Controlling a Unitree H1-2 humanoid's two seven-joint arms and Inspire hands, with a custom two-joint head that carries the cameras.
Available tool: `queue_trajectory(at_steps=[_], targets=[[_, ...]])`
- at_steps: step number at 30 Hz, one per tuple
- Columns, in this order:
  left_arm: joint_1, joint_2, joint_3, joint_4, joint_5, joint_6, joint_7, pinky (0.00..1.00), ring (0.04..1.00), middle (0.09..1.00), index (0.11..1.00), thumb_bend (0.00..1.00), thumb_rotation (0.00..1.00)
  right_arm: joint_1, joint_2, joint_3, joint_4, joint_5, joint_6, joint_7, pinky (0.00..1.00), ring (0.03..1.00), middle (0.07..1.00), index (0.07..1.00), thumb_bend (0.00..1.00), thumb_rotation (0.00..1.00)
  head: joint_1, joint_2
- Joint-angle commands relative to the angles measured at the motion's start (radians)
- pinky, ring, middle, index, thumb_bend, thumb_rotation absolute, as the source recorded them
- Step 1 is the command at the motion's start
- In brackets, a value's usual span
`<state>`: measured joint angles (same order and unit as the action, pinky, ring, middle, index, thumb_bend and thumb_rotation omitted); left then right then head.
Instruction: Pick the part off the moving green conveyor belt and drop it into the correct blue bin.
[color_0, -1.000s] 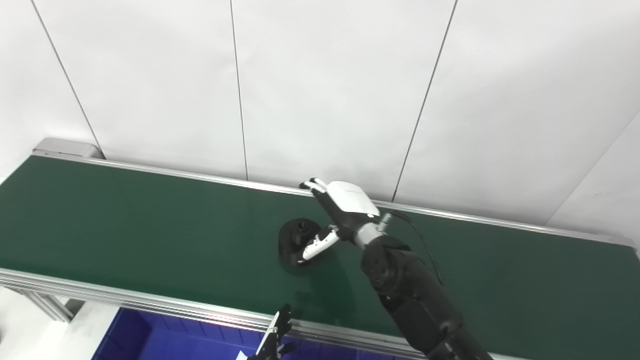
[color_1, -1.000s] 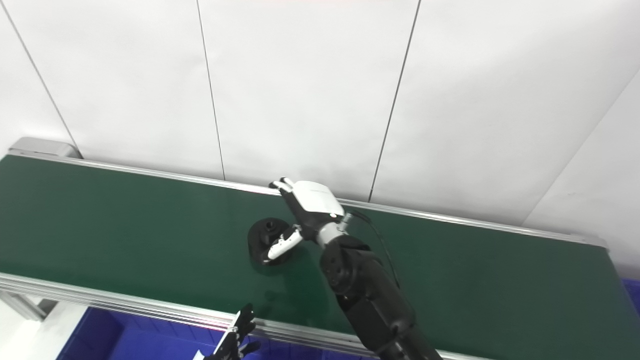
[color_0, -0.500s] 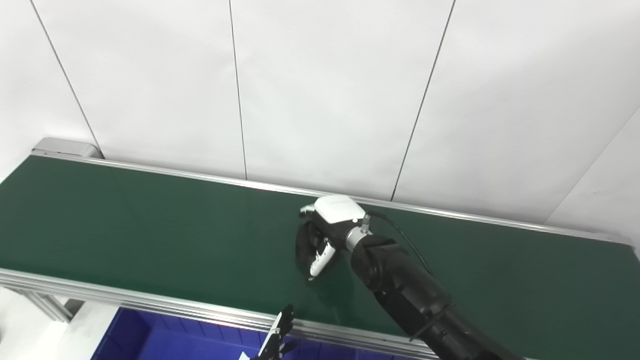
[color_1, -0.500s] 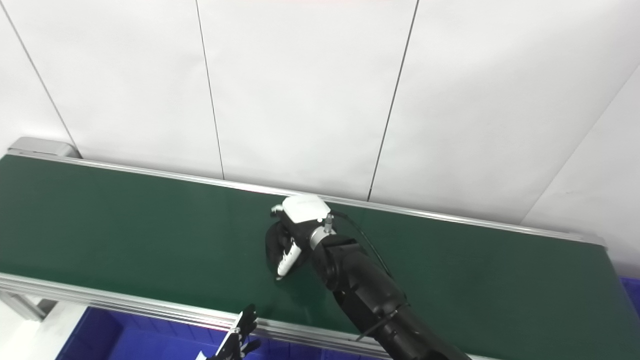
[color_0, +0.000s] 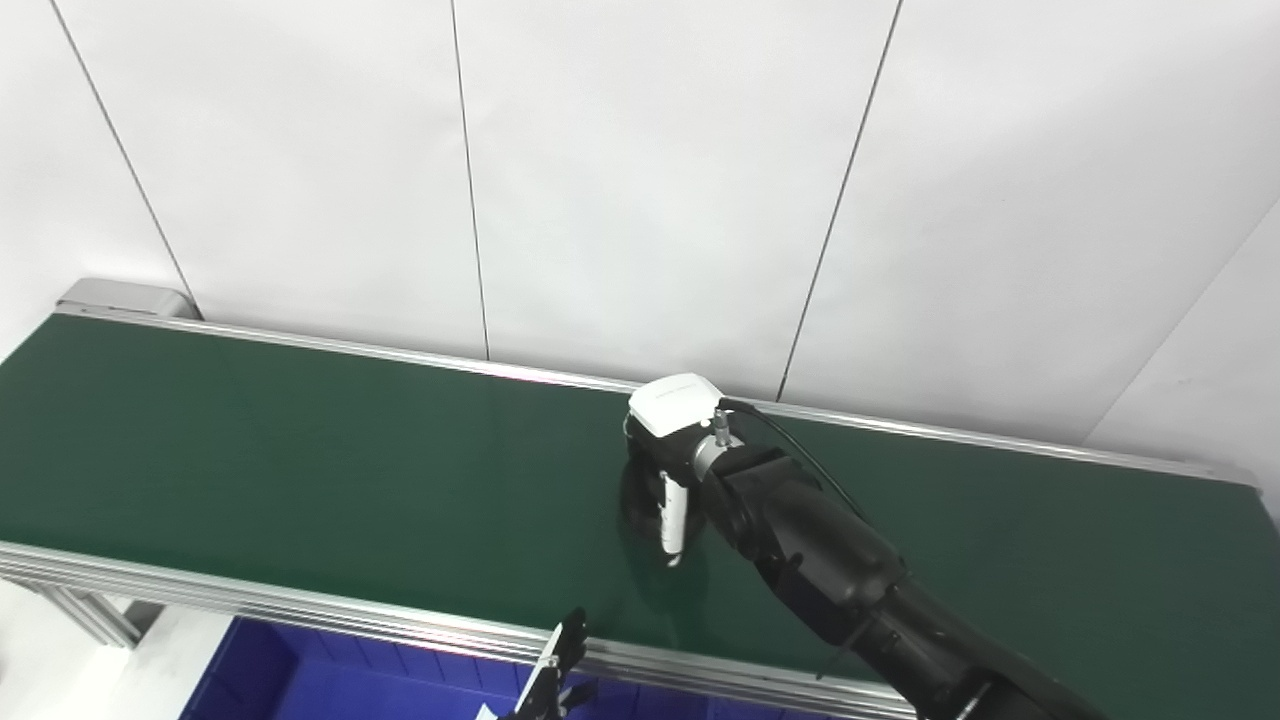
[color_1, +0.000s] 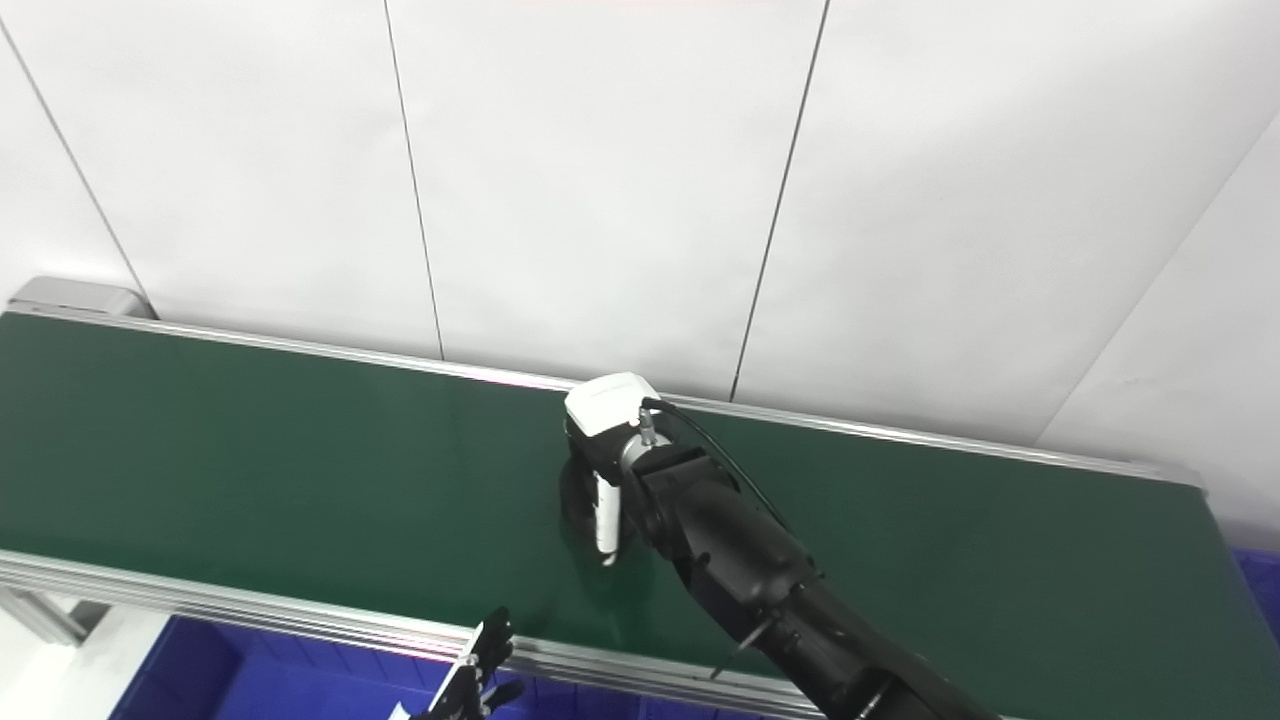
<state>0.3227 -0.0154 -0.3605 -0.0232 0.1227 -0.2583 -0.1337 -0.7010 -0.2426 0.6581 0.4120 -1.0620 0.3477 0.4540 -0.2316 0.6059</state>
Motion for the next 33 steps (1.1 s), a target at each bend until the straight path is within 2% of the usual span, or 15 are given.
queue_trajectory(at_steps=[1, 7, 12, 14, 18, 20, 23, 26, 27, 28, 29, 32, 33], targets=[[-0.003, -0.004, -0.002, -0.035, -0.017, -0.011, -0.008, 0.90, 0.997, 1.000, 1.000, 0.73, 0.92, 0.003, 0.008, -0.012, -0.021, 0.014, 0.005, -0.008, 0.44, 0.554, 0.508, 0.481, 0.53, 0.00, -0.004, 0.001], [0.003, -0.006, 0.001, -0.046, -0.016, -0.013, -0.001, 0.92, 1.000, 1.000, 1.000, 0.73, 0.93, 0.024, 0.020, -0.050, -0.051, 0.041, -0.002, -0.025, 0.44, 0.554, 0.515, 0.474, 0.53, 0.00, -0.018, 0.010], [0.010, 0.000, 0.005, -0.059, -0.010, -0.013, 0.000, 0.92, 0.988, 1.000, 1.000, 0.74, 0.94, 0.045, -0.001, -0.070, -0.170, 0.074, -0.018, 0.016, 0.34, 0.422, 0.482, 0.524, 0.52, 0.00, -0.032, 0.022], [0.012, 0.005, 0.009, -0.065, -0.007, -0.013, 0.000, 0.93, 0.985, 1.000, 1.000, 0.74, 0.95, 0.045, -0.018, -0.064, -0.245, 0.071, -0.006, 0.076, 0.33, 0.411, 0.480, 0.529, 0.52, 0.00, -0.042, 0.028], [0.016, 0.012, 0.020, -0.095, -0.033, 0.018, -0.009, 0.95, 0.995, 1.000, 1.000, 0.74, 0.96, 0.007, -0.062, -0.021, -0.392, 0.026, -0.004, 0.269, 0.30, 0.396, 0.480, 0.544, 0.51, 0.00, -0.097, 0.052], [0.016, 0.018, 0.027, -0.121, -0.029, 0.055, -0.007, 0.96, 0.999, 1.000, 1.000, 0.76, 0.97, -0.025, -0.087, 0.006, -0.484, -0.028, 0.003, 0.422, 0.29, 0.396, 0.484, 0.553, 0.51, 0.00, -0.131, 0.064], [0.015, 0.029, 0.039, -0.156, -0.021, 0.106, -0.007, 0.95, 0.990, 1.000, 1.000, 0.80, 0.99, -0.053, -0.117, 0.014, -0.593, -0.073, -0.003, 0.598, 0.31, 0.393, 0.488, 0.546, 0.51, 0.00, -0.171, 0.082], [0.009, 0.048, 0.052, -0.186, -0.037, 0.144, -0.018, 0.95, 0.989, 1.000, 1.000, 0.80, 1.00, -0.048, -0.130, -0.007, -0.668, -0.088, -0.013, 0.678, 0.32, 0.392, 0.494, 0.535, 0.51, 0.00, -0.235, 0.118], [0.008, 0.053, 0.055, -0.193, -0.040, 0.152, -0.022, 0.95, 0.990, 1.000, 1.000, 0.79, 1.00, -0.040, -0.136, -0.014, -0.692, -0.094, -0.019, 0.692, 0.32, 0.388, 0.491, 0.545, 0.51, 0.00, -0.235, 0.118], [0.006, 0.063, 0.060, -0.203, -0.043, 0.169, -0.027, 0.95, 0.990, 1.000, 1.000, 0.78, 1.00, -0.029, -0.145, -0.019, -0.725, -0.105, -0.026, 0.713, 0.31, 0.387, 0.490, 0.550, 0.51, 0.00, -0.276, 0.140], [0.004, 0.069, 0.064, -0.211, -0.045, 0.181, -0.031, 0.95, 0.987, 1.000, 1.000, 0.78, 1.00, -0.022, -0.149, -0.024, -0.747, -0.113, -0.032, 0.729, 0.31, 0.386, 0.488, 0.557, 0.51, 0.00, -0.276, 0.140], [0.001, 0.093, 0.085, -0.237, -0.065, 0.208, -0.045, 0.95, 0.979, 1.000, 1.000, 0.77, 1.00, 0.024, -0.172, -0.025, -0.845, -0.150, -0.055, 0.790, 0.32, 0.387, 0.494, 0.554, 0.51, 0.00, -0.361, 0.164], [0.000, 0.099, 0.090, -0.242, -0.073, 0.213, -0.050, 0.95, 0.983, 1.000, 1.000, 0.76, 1.00, 0.041, -0.178, -0.026, -0.873, -0.160, -0.060, 0.804, 0.32, 0.385, 0.494, 0.550, 0.51, 0.00, -0.361, 0.164]])
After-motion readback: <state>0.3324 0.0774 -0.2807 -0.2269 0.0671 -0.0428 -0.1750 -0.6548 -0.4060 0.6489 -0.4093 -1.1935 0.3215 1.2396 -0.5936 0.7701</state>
